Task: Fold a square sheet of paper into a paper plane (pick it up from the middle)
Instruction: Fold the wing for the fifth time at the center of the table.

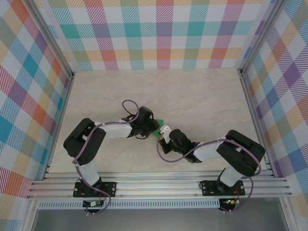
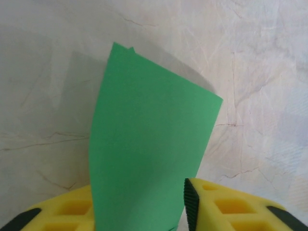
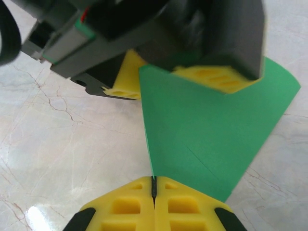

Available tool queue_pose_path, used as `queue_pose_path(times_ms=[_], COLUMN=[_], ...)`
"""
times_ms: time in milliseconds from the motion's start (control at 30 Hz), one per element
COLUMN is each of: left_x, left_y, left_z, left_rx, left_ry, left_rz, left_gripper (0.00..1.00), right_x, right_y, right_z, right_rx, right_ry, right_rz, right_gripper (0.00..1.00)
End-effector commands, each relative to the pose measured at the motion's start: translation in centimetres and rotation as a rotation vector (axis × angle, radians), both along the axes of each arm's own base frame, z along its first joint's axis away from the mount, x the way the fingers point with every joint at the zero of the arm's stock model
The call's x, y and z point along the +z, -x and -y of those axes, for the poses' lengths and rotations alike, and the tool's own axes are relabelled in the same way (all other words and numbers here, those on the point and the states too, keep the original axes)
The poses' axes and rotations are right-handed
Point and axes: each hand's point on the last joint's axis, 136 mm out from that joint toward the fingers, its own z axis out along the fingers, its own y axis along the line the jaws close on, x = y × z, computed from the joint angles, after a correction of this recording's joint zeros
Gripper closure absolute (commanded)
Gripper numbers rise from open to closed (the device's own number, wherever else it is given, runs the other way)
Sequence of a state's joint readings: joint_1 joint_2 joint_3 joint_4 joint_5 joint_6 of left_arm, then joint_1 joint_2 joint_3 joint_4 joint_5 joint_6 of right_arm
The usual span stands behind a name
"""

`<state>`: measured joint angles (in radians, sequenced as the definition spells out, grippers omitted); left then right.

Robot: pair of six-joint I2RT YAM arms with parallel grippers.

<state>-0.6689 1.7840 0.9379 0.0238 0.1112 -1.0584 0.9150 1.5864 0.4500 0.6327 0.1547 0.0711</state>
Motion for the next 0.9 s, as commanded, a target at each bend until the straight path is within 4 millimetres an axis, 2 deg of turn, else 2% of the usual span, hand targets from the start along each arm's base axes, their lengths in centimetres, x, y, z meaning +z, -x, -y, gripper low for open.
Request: queue_pose_path(times_ms=[0, 167, 267, 333, 700, 867], left_x=[-0.1, -0.1, -0.1, -0.3, -0.1, 0.0], left_y=[-0.3, -0.4, -0.4, -0.3, -0.2, -0.2], left_z=[0.1, 0.5, 0.6, 0.7, 1.5, 1.9], left_rx=[-0.037, -0.074, -0.092, -0.099, -0.132, -0.138], left_ry=[-0.011, -0.028, -0.051, -0.058, -0.076, -0.071], left_rz=[-0.016, -0.022, -0.034, -0.043, -0.055, -0.059], left_gripper=[0.66, 0.84, 0.87, 0.88, 0.88, 0.88], right_x=[0.2, 0.1, 0.6, 0.5, 1.6, 1.3], right_y=[-0.4, -0.1, -0.2, 0.0, -1.3, -1.6], right_z=[1.0, 1.6, 2.0, 2.0, 1.0, 0.5], right_rx=[-0.041, -0.033, -0.031, -0.015, -0.014, -0.009], right_ry=[0.01, 0.058, 0.082, 0.111, 0.155, 0.213], right_rz=[0.009, -0.001, 0.019, 0.016, 0.053, 0.084], right_gripper=[0.98, 0.88, 0.73, 0.69, 0.67, 0.69])
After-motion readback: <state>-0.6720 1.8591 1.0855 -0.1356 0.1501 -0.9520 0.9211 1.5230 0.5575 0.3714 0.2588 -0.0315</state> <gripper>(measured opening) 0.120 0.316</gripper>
